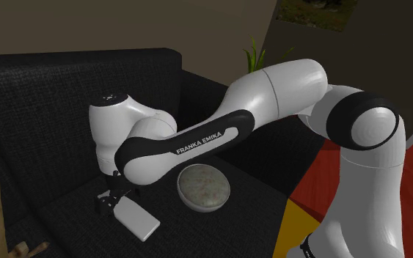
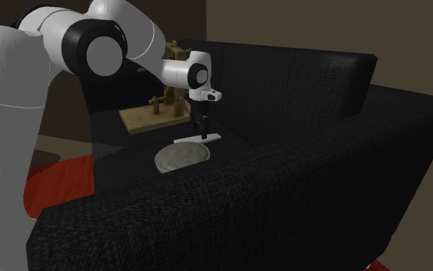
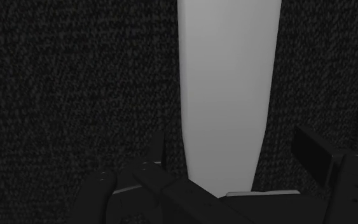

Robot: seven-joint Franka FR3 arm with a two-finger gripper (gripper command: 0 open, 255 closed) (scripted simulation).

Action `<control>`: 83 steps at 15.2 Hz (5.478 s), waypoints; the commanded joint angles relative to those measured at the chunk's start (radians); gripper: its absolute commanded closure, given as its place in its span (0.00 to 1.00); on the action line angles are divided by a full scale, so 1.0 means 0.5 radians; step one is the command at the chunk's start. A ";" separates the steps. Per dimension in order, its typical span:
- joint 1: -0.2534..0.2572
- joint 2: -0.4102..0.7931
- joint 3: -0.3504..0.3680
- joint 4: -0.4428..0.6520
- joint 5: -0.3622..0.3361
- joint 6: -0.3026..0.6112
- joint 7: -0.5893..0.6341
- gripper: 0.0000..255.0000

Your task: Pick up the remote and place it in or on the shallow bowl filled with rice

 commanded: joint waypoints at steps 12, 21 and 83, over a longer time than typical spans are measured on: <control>0.010 0.052 -0.015 -0.054 -0.030 0.101 0.020 1.00; 0.010 0.052 -0.015 -0.054 -0.030 0.101 0.020 1.00; -0.415 -1.510 -0.231 -1.239 0.638 -0.140 -0.899 1.00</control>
